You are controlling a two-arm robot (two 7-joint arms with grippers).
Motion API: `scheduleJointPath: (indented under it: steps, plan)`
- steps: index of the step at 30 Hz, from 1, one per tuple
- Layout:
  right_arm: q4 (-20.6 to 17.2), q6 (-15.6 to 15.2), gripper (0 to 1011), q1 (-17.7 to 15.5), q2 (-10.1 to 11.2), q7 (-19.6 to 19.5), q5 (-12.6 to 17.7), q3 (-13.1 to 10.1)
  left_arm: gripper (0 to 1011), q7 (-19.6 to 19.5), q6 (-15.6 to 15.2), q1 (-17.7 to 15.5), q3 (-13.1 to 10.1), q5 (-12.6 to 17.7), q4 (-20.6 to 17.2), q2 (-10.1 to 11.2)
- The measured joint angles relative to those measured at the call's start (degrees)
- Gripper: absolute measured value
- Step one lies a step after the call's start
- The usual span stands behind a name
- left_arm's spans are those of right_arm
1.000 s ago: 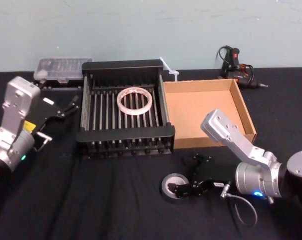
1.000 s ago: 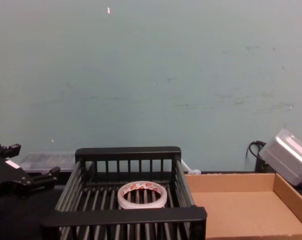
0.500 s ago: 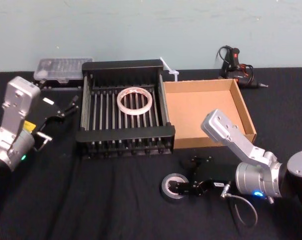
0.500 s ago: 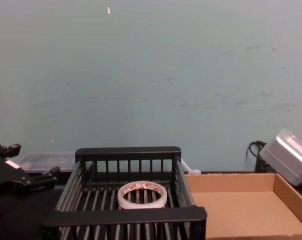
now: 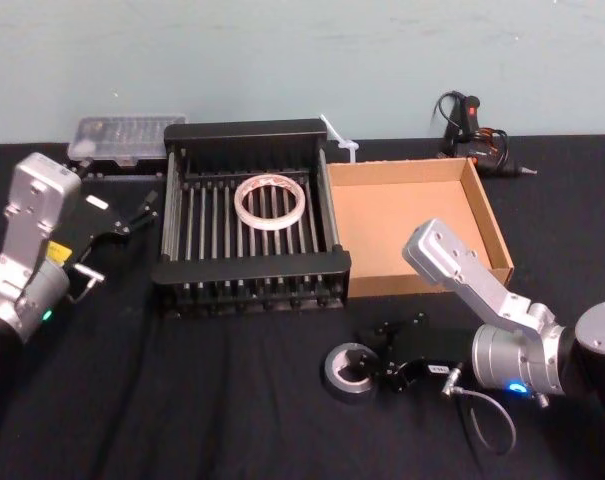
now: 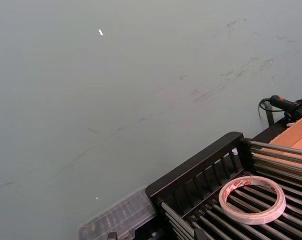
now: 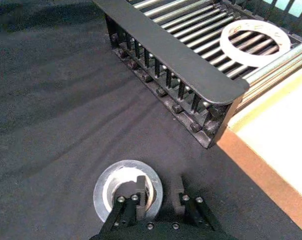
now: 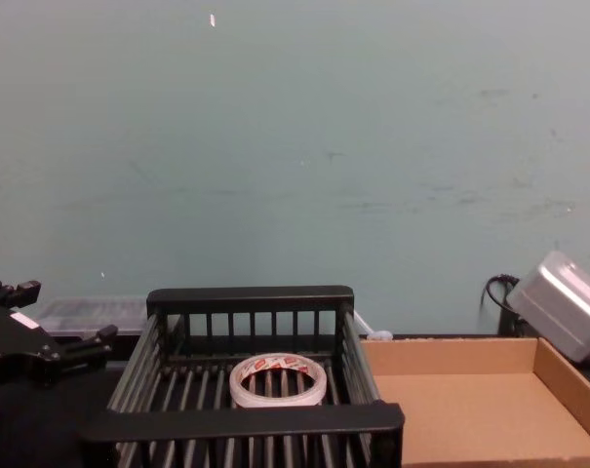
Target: Pick up the white tape and place it into the black box , Pick up the silver tape and place it into the brown box.
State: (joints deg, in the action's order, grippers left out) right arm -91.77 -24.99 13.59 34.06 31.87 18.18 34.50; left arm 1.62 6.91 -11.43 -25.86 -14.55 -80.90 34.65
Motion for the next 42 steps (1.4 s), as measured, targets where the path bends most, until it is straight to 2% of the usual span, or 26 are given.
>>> scheduleJointPath:
  steps: [1, 7, 19, 26, 33, 42]
  plan:
    - [0.0, 0.0, 303, 0.0, 0.0, 0.0, 0.0, 0.0, 1001, 0.0, 0.0, 0.0, 0.0, 0.0, 0.0, 0.0]
    - [0.0, 0.01, 158, 0.0, 0.0, 0.0, 0.0, 0.0, 1001, 0.0, 0.0, 0.0, 0.0, 0.0, 0.0, 0.0]
    - [-0.27, 0.11, 158, -0.09, 0.13, -0.07, 0.0, -0.17, 1001, 0.0, 0.0, 0.0, 0.0, 0.0, 0.0, 0.0]
    - [-1.72, 0.34, 158, -0.75, 0.55, -1.0, 1.24, -2.11, 1001, 0.0, 0.0, 0.0, 0.0, 0.0, 0.0, 0.0]
    - [-3.1, 0.66, 158, -1.02, 0.89, -3.59, 3.27, -5.82, 1001, 0.0, 0.0, 0.0, 0.0, 0.0, 0.0, 0.0]
    - [-1.39, 0.94, 158, 0.58, -0.51, -7.44, 4.32, -9.53, 1002, 0.0, 0.0, 0.0, 0.0, 0.0, 0.0, 0.0]
